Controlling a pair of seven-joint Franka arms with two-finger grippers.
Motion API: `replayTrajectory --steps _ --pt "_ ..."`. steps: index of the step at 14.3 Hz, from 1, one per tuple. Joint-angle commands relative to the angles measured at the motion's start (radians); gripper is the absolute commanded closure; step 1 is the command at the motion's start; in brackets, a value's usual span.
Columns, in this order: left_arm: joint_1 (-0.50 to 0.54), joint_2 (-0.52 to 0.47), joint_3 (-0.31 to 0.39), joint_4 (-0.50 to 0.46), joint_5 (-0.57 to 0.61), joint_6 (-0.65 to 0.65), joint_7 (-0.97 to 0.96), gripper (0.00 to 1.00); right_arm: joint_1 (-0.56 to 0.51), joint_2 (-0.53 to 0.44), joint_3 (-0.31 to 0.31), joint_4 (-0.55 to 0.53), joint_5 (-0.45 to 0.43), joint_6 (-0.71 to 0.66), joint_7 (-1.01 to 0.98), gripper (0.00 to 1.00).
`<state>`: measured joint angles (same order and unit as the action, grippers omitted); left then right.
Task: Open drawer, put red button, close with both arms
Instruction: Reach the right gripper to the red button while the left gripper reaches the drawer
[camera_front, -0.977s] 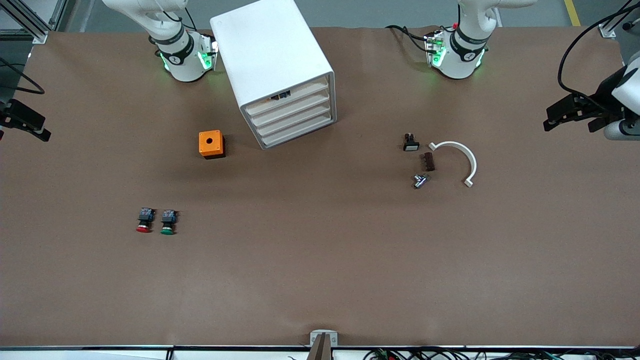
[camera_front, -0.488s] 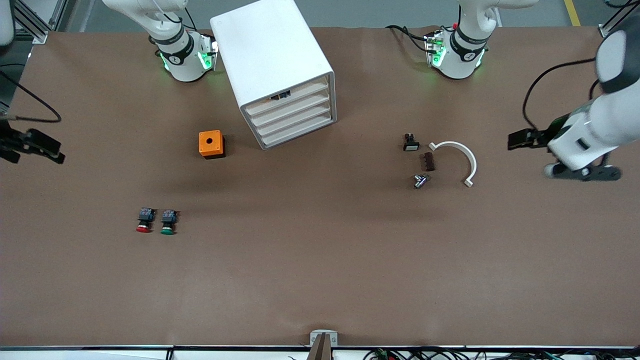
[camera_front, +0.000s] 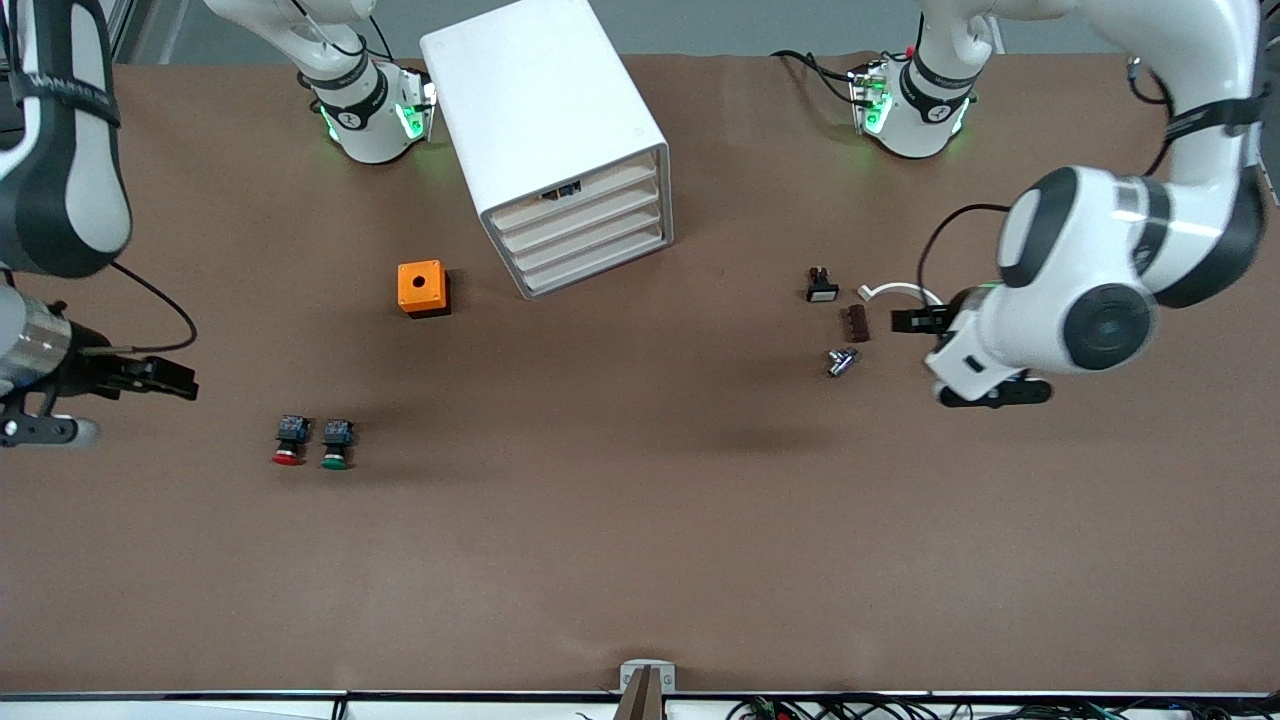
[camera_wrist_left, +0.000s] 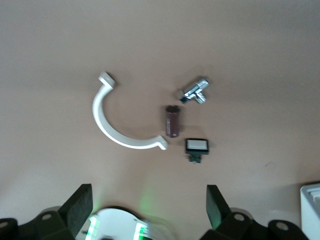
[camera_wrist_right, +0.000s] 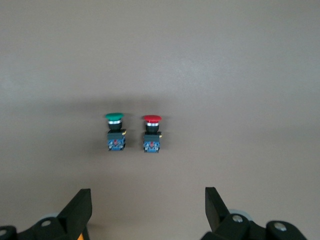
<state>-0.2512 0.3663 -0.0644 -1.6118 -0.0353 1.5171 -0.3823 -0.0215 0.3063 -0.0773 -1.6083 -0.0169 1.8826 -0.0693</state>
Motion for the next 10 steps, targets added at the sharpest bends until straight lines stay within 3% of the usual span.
replayTrajectory --steps 1,3,5,10 --pt "-0.054 0.051 0.001 0.03 -0.071 -0.017 -0.125 0.0 -0.034 0.043 0.016 -0.056 -0.009 0.096 0.0 0.0" --pt "-0.057 0.117 0.001 0.09 -0.245 -0.026 -0.24 0.0 -0.035 0.082 0.016 -0.09 -0.008 0.156 0.0 0.0" --pt "-0.091 0.16 0.0 0.137 -0.316 -0.044 -0.395 0.0 -0.04 0.128 0.018 -0.097 -0.006 0.187 0.0 0.0" --pt "-0.137 0.246 0.001 0.153 -0.602 -0.046 -0.818 0.0 -0.04 0.226 0.018 -0.145 0.041 0.286 -0.001 0.0"
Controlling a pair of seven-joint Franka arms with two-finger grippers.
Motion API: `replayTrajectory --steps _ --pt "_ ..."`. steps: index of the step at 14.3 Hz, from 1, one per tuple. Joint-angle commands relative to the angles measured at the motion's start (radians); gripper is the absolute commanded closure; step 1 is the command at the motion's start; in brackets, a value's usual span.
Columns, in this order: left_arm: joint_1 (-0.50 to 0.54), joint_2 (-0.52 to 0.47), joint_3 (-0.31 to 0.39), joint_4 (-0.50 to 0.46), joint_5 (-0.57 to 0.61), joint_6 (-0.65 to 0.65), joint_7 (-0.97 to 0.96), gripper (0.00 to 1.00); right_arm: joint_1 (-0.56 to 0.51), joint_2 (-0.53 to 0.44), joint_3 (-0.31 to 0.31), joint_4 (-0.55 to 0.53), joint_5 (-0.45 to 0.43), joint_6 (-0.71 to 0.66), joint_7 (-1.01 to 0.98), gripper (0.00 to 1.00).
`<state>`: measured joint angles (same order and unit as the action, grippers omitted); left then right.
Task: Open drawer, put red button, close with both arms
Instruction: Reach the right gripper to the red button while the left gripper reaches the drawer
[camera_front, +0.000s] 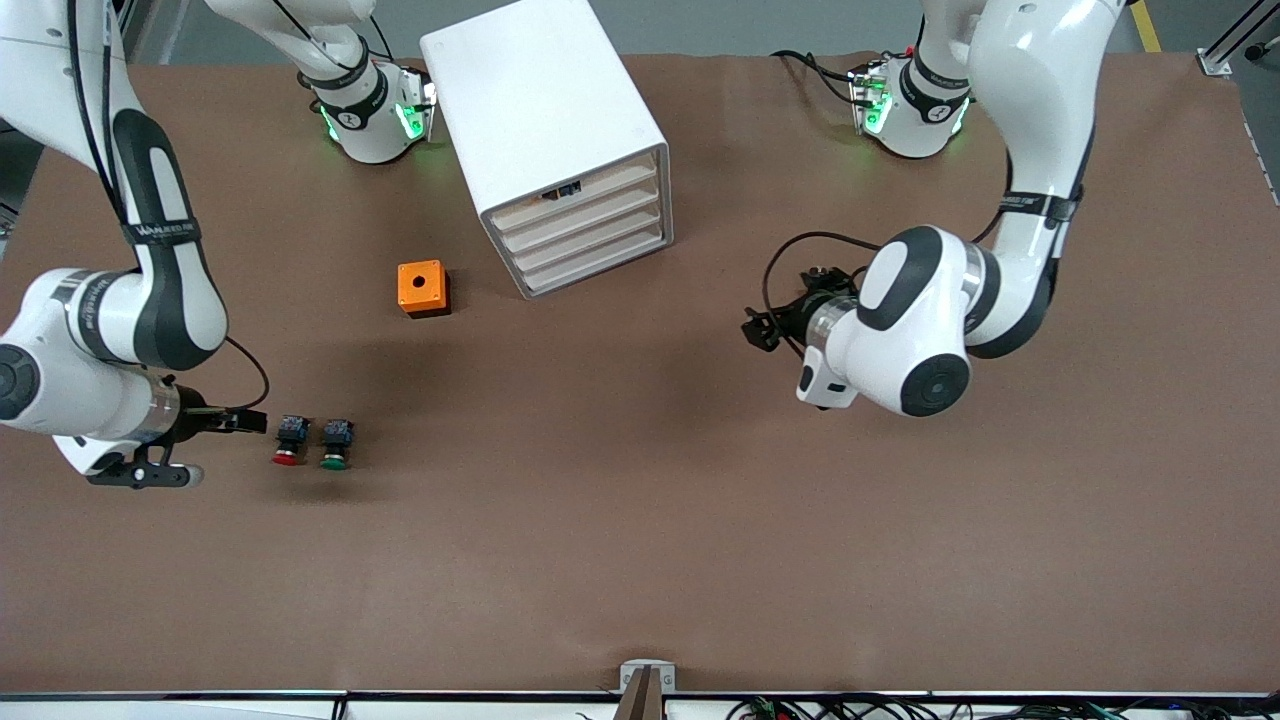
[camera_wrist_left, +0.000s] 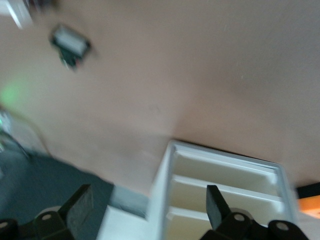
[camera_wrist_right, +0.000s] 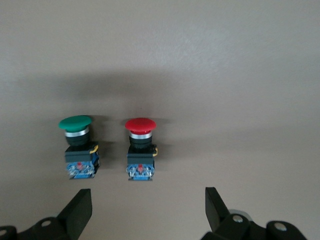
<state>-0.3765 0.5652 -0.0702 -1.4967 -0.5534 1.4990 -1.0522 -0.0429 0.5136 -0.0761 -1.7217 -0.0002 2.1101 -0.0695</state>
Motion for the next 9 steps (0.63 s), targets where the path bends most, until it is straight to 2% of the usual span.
replayTrajectory --steps 1,3,6,9 --pt "-0.013 0.067 0.006 0.038 -0.135 -0.026 -0.229 0.0 -0.02 0.019 0.016 -0.073 0.028 0.127 0.0 0.0" --pt "-0.013 0.111 0.006 0.038 -0.233 -0.026 -0.386 0.0 -0.018 0.041 0.016 -0.113 0.029 0.214 -0.001 0.0" --pt "-0.009 0.177 -0.032 0.036 -0.338 -0.028 -0.642 0.0 -0.02 0.089 0.016 -0.111 0.029 0.228 -0.001 0.0" --pt "-0.012 0.231 -0.046 0.036 -0.407 -0.029 -0.803 0.0 -0.015 0.102 0.016 -0.11 0.029 0.223 0.0 0.03"
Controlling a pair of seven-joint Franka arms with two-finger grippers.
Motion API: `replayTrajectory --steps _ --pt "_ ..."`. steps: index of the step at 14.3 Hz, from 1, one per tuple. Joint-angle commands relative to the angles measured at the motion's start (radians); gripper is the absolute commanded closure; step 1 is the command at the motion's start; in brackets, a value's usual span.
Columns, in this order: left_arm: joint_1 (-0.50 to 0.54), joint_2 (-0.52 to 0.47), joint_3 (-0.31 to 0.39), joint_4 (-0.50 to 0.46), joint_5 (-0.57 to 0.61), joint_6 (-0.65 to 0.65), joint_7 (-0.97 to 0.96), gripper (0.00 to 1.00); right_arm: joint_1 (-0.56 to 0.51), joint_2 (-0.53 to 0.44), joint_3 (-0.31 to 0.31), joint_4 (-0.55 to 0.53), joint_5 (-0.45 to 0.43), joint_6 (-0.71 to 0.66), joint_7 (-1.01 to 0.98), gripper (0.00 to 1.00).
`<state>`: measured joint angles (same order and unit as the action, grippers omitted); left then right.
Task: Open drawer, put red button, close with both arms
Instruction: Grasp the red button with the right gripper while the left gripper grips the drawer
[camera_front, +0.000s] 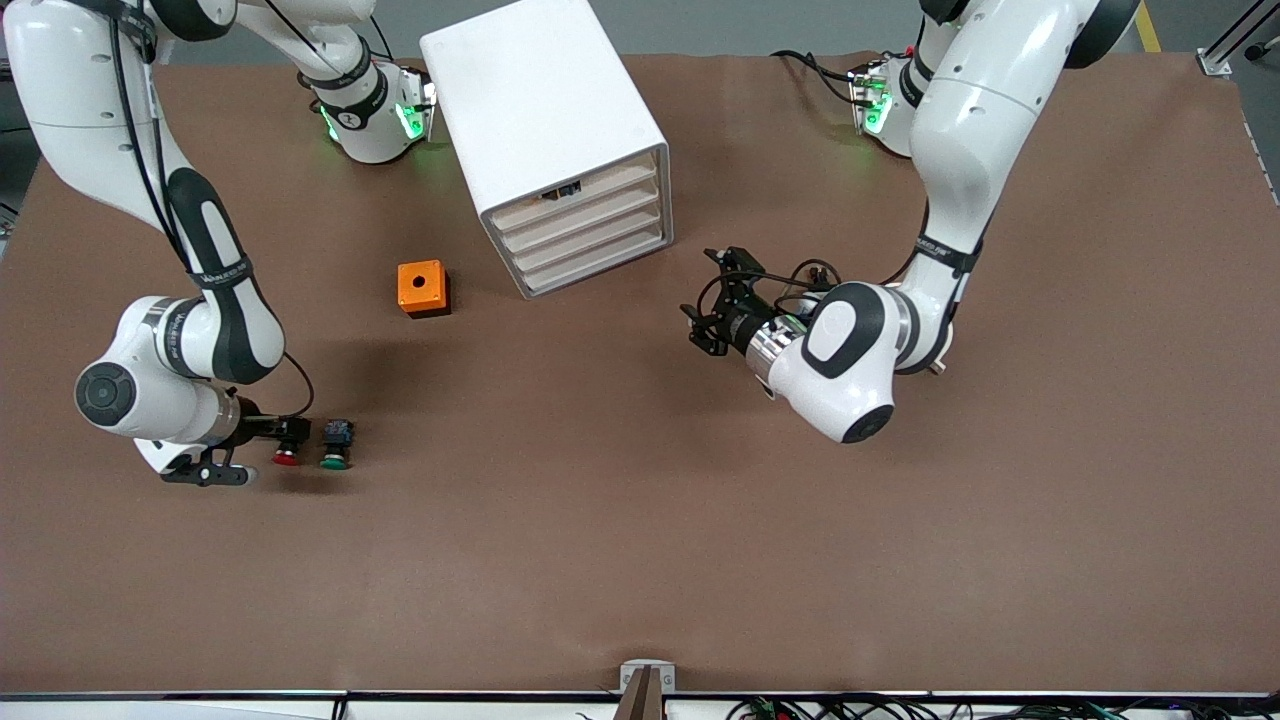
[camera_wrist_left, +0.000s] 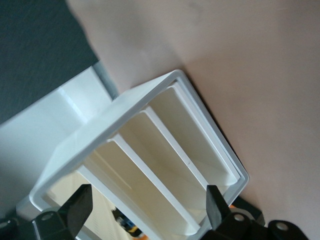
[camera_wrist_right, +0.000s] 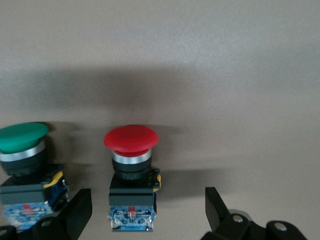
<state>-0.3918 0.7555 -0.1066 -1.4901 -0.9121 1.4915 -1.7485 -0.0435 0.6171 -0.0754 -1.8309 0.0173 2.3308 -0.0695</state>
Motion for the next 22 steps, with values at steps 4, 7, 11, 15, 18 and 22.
replayTrajectory --steps 4,7,11,15,18,22 --pt "-0.006 0.091 -0.062 0.03 -0.073 -0.02 -0.259 0.0 -0.013 -0.002 0.016 0.002 0.01 -0.007 0.002 0.66" --pt "-0.007 0.114 -0.111 0.03 -0.086 -0.022 -0.319 0.0 -0.013 -0.003 0.016 0.002 0.012 -0.007 0.004 1.0" --pt "-0.048 0.128 -0.114 0.027 -0.105 -0.034 -0.324 0.11 -0.004 -0.005 0.016 0.057 0.012 -0.097 0.011 1.0" --pt "-0.093 0.142 -0.114 0.027 -0.113 -0.036 -0.324 0.21 -0.006 -0.013 0.017 0.185 0.075 -0.31 0.014 1.0" --pt "-0.13 0.151 -0.114 0.025 -0.119 -0.036 -0.345 0.24 -0.004 -0.014 0.017 0.274 0.088 -0.453 0.034 1.0" --pt "-0.159 0.16 -0.114 0.025 -0.117 -0.036 -0.362 0.5 0.03 -0.014 0.017 0.373 0.122 -0.617 0.147 1.0"
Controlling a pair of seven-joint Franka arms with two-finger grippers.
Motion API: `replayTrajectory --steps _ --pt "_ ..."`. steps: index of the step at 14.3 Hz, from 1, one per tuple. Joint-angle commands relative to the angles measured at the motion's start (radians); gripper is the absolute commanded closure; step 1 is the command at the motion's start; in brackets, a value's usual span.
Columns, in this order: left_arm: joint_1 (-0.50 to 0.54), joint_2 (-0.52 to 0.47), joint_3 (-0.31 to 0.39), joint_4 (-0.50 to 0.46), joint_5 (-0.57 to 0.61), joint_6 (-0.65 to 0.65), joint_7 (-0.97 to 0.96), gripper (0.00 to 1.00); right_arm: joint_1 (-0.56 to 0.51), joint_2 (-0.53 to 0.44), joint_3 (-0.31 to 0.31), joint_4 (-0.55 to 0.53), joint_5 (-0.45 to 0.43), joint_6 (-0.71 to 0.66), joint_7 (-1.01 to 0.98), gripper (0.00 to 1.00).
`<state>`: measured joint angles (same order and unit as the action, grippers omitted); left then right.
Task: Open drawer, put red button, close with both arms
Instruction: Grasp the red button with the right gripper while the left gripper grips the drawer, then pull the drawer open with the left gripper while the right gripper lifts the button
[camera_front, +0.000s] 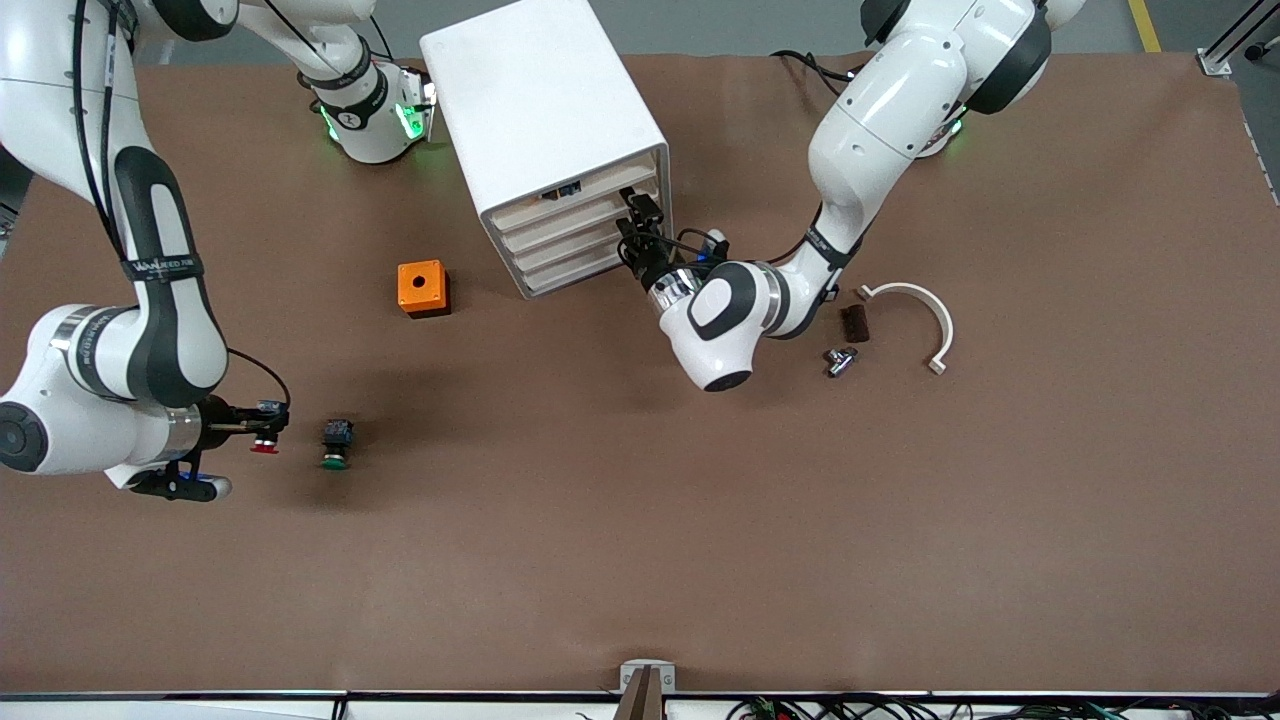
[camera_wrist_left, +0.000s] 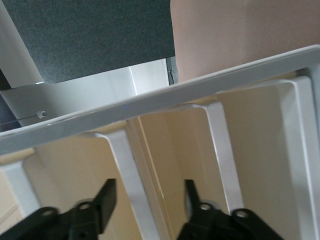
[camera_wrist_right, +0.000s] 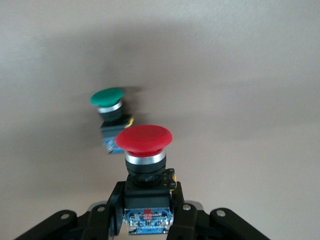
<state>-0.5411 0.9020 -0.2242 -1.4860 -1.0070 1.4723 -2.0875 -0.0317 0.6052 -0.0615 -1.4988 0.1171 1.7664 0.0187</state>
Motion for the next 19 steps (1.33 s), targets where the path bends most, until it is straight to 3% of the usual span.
replayTrajectory --steps 1,5,7,19 --pt "-0.013 0.014 0.003 0.021 -0.022 -0.017 -0.023 0.56 0.026 -0.004 0.003 0.066 0.026 -0.073 0.097 1.0" --pt "-0.016 0.015 0.003 0.021 -0.022 -0.017 -0.022 0.74 0.071 -0.005 0.005 0.161 0.027 -0.201 0.239 1.0" --pt "-0.014 0.015 0.003 0.021 -0.022 -0.017 -0.022 0.78 0.084 -0.031 0.009 0.169 0.029 -0.234 0.305 1.0" --pt "0.111 0.009 0.005 0.026 -0.019 -0.017 -0.019 0.83 0.156 -0.176 0.012 0.17 0.233 -0.416 0.696 1.0"
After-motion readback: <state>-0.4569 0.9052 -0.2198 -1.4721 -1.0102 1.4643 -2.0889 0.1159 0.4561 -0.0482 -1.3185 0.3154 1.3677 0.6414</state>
